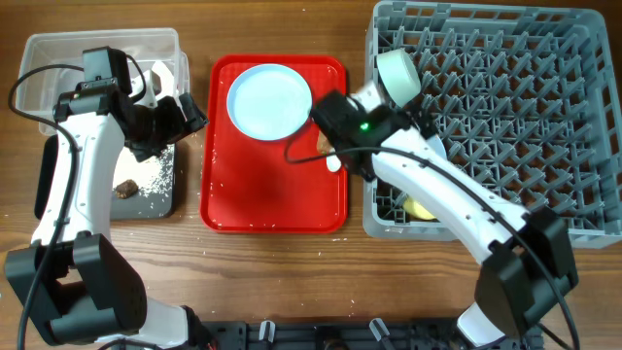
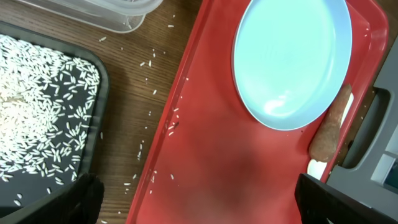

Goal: Sort waste into correct bins and load items into the dishwasher rack
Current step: 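Reach the right gripper to the white plate and grasp its edge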

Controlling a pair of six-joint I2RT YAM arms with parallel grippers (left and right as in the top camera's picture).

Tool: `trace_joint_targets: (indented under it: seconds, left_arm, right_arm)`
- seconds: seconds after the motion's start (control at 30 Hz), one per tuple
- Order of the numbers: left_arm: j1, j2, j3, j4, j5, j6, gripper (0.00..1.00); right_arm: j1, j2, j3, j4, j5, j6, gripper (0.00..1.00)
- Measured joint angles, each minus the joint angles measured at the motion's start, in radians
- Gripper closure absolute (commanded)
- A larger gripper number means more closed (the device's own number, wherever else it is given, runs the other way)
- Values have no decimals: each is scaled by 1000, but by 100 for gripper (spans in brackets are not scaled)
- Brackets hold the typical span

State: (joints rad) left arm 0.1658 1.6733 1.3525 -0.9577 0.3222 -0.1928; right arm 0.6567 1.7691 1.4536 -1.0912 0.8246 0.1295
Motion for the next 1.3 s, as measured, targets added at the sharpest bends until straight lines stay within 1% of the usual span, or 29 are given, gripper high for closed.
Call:
trace_joint_targets:
  seconds: [0.07, 0.17, 0.23, 0.27, 0.33, 0.37, 0.4, 0.5, 0.53, 0.67, 0.77, 0.9, 0.93, 1.03, 1.1, 1.3]
  left_arm:
    - [0, 0, 0, 0, 0, 0, 0]
    - [0, 0, 0, -1, 0, 0, 0]
    - [0, 0, 0, 0, 0, 0, 0]
    - [0, 0, 0, 0, 0, 0, 0]
    - [0, 0, 0, 0, 0, 0, 0]
    - [0, 0, 0, 0, 0, 0, 0]
    - [0, 0, 0, 0, 0, 0, 0]
    - [0, 0, 0, 0, 0, 0, 0]
    - [0, 0, 0, 0, 0, 0, 0]
    - [0, 0, 0, 0, 0, 0, 0]
    - [0, 0, 0, 0, 0, 0, 0]
    - [0, 0, 0, 0, 0, 0, 0]
    - [0, 0, 0, 0, 0, 0, 0]
    - [0, 0, 0, 0, 0, 0, 0]
    - [0, 0, 0, 0, 0, 0, 0]
    - [0, 0, 0, 0, 0, 0, 0]
  right_arm:
    - [0, 0, 80, 55, -62, 0, 0]
    - [0, -3, 167, 202, -242, 0, 0]
    - [-2, -8, 178, 349, -464, 0, 1]
    - [-2, -7, 176, 407, -573, 0, 3]
    - [-2, -4, 166, 521, -744, 15, 18]
    - [-1, 2, 161, 571, -800, 42, 27]
    - [-1, 19, 155, 608, -824, 86, 38]
    - [-1, 98, 142, 600, -789, 259, 39]
    - [-1, 142, 137, 594, -759, 345, 39]
    - [-2, 317, 111, 599, -711, 557, 41]
    - [-2, 387, 105, 602, -698, 640, 42]
    - [-2, 425, 105, 636, -691, 684, 48]
    - [-2, 431, 105, 643, -688, 687, 53]
    - [-2, 433, 105, 651, -685, 696, 82]
    - [-2, 433, 105, 649, -686, 706, 94]
    - [-3, 433, 107, 621, -724, 661, 96]
